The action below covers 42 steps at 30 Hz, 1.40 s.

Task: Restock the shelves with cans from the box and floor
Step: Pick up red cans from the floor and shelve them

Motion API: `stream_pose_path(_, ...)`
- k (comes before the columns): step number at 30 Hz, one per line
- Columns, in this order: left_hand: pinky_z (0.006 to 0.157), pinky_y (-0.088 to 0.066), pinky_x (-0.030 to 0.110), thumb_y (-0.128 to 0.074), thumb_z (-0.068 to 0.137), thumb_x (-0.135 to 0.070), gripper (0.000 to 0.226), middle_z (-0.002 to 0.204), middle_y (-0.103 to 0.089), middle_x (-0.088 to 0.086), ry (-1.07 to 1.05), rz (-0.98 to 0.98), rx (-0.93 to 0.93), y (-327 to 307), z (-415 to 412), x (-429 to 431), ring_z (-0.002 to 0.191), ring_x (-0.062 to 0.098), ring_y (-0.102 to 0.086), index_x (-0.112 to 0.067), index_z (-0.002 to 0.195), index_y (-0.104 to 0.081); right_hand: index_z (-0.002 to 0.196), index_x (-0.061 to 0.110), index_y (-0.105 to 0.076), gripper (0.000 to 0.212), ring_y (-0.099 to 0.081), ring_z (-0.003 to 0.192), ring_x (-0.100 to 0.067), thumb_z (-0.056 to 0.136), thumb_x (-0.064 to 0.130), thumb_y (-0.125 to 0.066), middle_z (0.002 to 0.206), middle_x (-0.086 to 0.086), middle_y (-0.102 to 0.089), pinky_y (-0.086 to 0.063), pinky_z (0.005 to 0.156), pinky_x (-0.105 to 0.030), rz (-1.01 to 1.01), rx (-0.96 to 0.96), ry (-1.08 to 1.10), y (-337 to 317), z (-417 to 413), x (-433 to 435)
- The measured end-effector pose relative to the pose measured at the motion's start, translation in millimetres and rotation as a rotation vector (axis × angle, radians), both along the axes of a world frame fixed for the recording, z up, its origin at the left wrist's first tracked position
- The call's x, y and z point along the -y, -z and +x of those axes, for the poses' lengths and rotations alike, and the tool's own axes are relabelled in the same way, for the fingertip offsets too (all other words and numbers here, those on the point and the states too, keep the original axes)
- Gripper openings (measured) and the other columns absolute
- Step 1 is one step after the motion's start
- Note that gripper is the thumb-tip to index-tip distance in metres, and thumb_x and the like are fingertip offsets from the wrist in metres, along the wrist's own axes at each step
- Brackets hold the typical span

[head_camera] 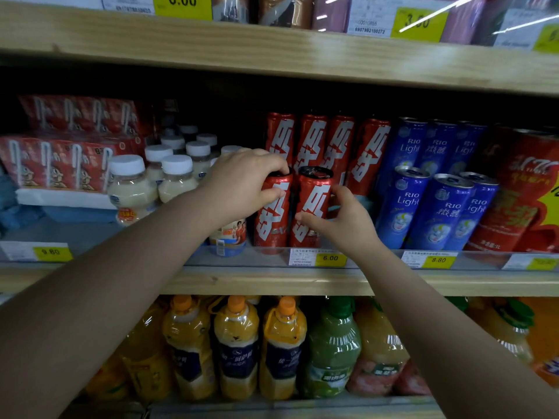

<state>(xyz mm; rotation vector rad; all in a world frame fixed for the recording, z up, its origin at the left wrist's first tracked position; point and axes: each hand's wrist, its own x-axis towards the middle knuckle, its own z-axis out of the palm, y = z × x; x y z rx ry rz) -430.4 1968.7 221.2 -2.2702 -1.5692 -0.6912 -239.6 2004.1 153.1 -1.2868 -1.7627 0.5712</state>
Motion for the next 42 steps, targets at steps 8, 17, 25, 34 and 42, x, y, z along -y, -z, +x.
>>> stream_pose_path(8, 0.099, -0.038, 0.041, -0.061, 0.086, -0.033, 0.039, 0.129, -0.057, 0.0, 0.007, 0.104, 0.044, 10, 4, 2, 0.12, 0.023, -0.05, -0.021, 0.123, -0.056, 0.134, 0.02, -0.043, 0.08, -0.054, 0.115, -0.015, 0.068, 0.049, -0.079, 0.128, 0.001, -0.055, -0.05, 0.095, -0.037, -0.014, -0.013, 0.019, 2, -5, 1)
stream_pose_path(17, 0.094, -0.041, 0.022, -0.065, 0.079, -0.013, 0.022, 0.107, -0.063, 0.006, 0.273, 0.246, 0.482, 113, 66, 38, 0.103, 0.02, -0.057, -0.011, 0.101, -0.066, 0.105, 0.008, -0.059, 0.029, -0.049, 0.088, -0.01, 0.081, 0.022, -0.062, 0.096, 0.003, -0.052, -0.04, 0.082, -0.024, 0.42, 0.0, 0.343, 65, 40, 43)
stream_pose_path(25, 0.112, -0.026, 0.03, -0.058, 0.083, -0.017, 0.051, 0.146, -0.028, 0.016, 0.064, 0.181, 0.739, 120, 53, 29, 0.134, 0.014, -0.021, -0.008, 0.13, -0.041, 0.118, 0.014, -0.058, 0.035, -0.053, 0.101, -0.011, 0.087, 0.03, -0.063, 0.106, 0.005, -0.057, -0.044, 0.092, -0.029, 0.285, 0.006, 0.356, 49, 33, 50)
stream_pose_path(34, 0.096, -0.046, 0.036, -0.053, 0.09, -0.011, 0.084, 0.146, -0.026, 0.017, -0.059, -0.05, 0.66, 88, 39, 23, 0.118, 0.026, -0.051, -0.021, 0.148, 0.006, 0.133, 0.021, -0.043, 0.07, -0.057, 0.114, -0.015, 0.076, 0.053, -0.07, 0.126, 0.005, -0.059, -0.048, 0.094, -0.036, -0.019, 0.072, 0.156, 20, -16, 15)
stream_pose_path(42, 0.082, -0.053, 0.039, -0.059, 0.089, -0.015, 0.094, 0.137, -0.033, 0.018, -0.15, -0.052, 0.505, 82, 37, 16, 0.099, 0.027, -0.059, -0.03, 0.148, 0.013, 0.128, 0.018, -0.046, 0.062, -0.061, 0.11, -0.018, 0.079, 0.049, -0.069, 0.125, 0.001, -0.061, -0.052, 0.089, -0.038, -0.01, 0.108, 0.116, 16, -12, 11)
